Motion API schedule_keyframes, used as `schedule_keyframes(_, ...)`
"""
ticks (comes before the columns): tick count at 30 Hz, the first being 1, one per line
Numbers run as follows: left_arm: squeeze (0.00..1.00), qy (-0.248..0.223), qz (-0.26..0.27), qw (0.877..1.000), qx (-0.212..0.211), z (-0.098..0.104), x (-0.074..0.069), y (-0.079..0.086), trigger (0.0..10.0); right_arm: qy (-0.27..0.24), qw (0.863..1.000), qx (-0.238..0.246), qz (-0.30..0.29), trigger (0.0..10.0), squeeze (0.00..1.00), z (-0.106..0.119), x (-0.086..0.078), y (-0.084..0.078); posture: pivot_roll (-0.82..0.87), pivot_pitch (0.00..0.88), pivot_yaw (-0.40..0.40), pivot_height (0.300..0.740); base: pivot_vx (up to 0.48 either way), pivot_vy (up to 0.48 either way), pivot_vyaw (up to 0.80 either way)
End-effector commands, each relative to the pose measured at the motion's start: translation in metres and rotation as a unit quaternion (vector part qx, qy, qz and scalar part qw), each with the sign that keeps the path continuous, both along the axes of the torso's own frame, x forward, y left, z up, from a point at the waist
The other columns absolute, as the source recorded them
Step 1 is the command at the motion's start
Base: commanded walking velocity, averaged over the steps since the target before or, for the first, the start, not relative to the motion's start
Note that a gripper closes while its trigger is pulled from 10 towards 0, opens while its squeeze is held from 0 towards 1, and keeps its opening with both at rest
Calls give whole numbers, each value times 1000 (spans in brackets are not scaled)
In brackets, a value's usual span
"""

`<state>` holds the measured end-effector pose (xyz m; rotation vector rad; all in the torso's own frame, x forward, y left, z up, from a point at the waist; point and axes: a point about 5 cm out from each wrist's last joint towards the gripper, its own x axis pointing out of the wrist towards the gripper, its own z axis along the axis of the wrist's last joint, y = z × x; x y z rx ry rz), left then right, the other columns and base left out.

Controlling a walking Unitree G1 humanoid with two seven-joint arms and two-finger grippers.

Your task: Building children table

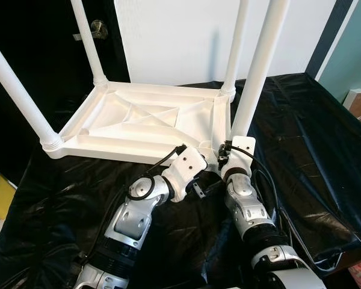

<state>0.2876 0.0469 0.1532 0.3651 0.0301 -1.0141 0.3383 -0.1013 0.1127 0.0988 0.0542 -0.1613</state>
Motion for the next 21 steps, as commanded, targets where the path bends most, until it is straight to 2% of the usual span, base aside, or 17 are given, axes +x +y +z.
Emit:
schedule_keyframes(1,0,-10,29,1000,-2,-1,0,1,10000,46,998,31,-12,10000,0,-20,-8,-3,-43,0,2,740,0,0,0)
schedule_keyframes(7,0,-10,32,999,-6,-1,1,0,10000,17,999,32,12,10000,0,-11,-6,-1,-45,0,-3,740,0,0,0)
schedule_keyframes(8,0,-10,33,999,-6,-1,1,0,10000,2,999,28,17,10000,843,-6,-6,0,-48,0,-5,740,0,0,0)
schedule_keyframes(9,0,-10,33,999,-7,-1,1,-1,10000,-16,999,25,25,10000,1000,-1,-7,0,-48,0,-7,740,0,0,0)
schedule_keyframes(13,0,-11,34,999,-9,0,1,-1,10000,-42,998,5,37,10000,1000,5,-8,-3,-52,4,-7,740,0,0,0)
schedule_keyframes(15,0,-11,35,999,-10,0,1,-2,10000,-59,995,-4,79,10000,1000,7,-12,-8,-56,10,-8,740,0,0,0)
schedule_keyframes(16,0,-11,35,999,-10,0,1,-2,10000,-59,995,-4,79,10000,1000,7,-12,-8,-56,10,-8,740,0,0,0)
schedule_keyframes(18,0,-10,36,999,-11,0,1,-1,10000,-66,990,-2,127,10000,1000,4,-21,-20,-56,10,-8,740,0,0,0)
schedule_keyframes(21,0,-10,36,999,-11,-1,1,-1,10000,-65,988,2,142,10000,1000,2,-25,-25,-56,10,-8,740,0,0,0)
